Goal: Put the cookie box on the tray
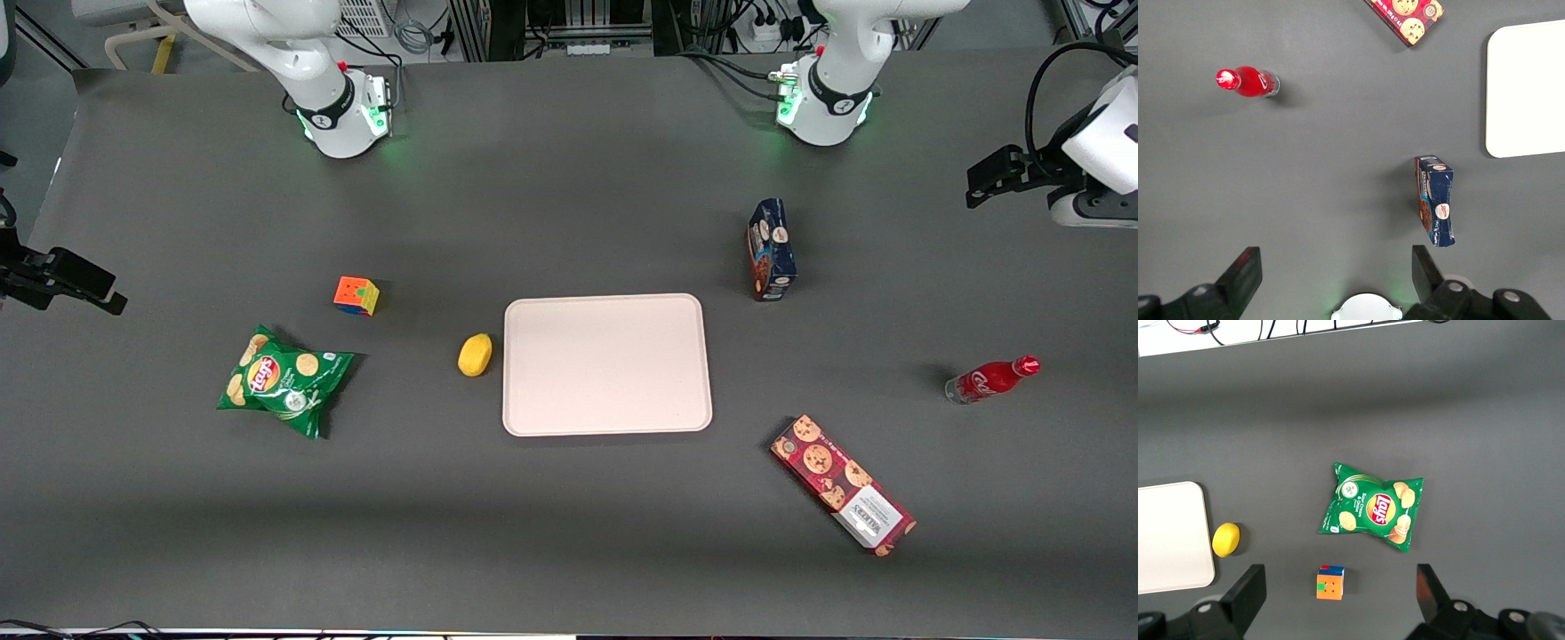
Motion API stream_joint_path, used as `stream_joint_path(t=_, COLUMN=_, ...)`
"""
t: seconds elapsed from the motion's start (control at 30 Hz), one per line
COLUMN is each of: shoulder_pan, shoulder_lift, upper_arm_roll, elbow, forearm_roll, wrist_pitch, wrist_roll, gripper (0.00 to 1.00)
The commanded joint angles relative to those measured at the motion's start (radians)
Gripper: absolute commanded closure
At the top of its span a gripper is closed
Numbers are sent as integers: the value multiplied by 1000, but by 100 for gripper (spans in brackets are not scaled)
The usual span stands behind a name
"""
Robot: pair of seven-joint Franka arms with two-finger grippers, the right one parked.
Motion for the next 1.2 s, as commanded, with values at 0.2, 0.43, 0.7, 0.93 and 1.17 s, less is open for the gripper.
stream_joint_path(t=0.2, shoulder_pan=-7, shoulder_lift=11, upper_arm_roll=8, elbow=25, forearm_roll=-7, wrist_pitch=-23, wrist_roll=9, gripper=0)
stream_joint_path(t=0.43, shoulder_pan=-4, shoulder_lift=10, upper_arm_roll=8, elbow=26, forearm_roll=-7, wrist_pitch=-17, wrist_roll=11, gripper=0)
stream_joint_path(t=0.7, shoulder_pan=-4, shoulder_lift=13, upper_arm_roll=8, elbow=107, forearm_roll=-6, wrist_pitch=-60, wrist_roll=-2, gripper=0)
stream_joint_path(t=0.93, shoulder_pan=-10, shoulder_lift=44, upper_arm_roll=8, elbow=192, forearm_roll=-6, wrist_pitch=-106, wrist_roll=-9, gripper=0)
stream_joint_path(t=1.17, shoulder_pan=-49, shoulder_lift=39, upper_arm_roll=-24, elbow=250, forearm_roll=-7, wrist_pitch=-222, wrist_roll=-34, gripper=0)
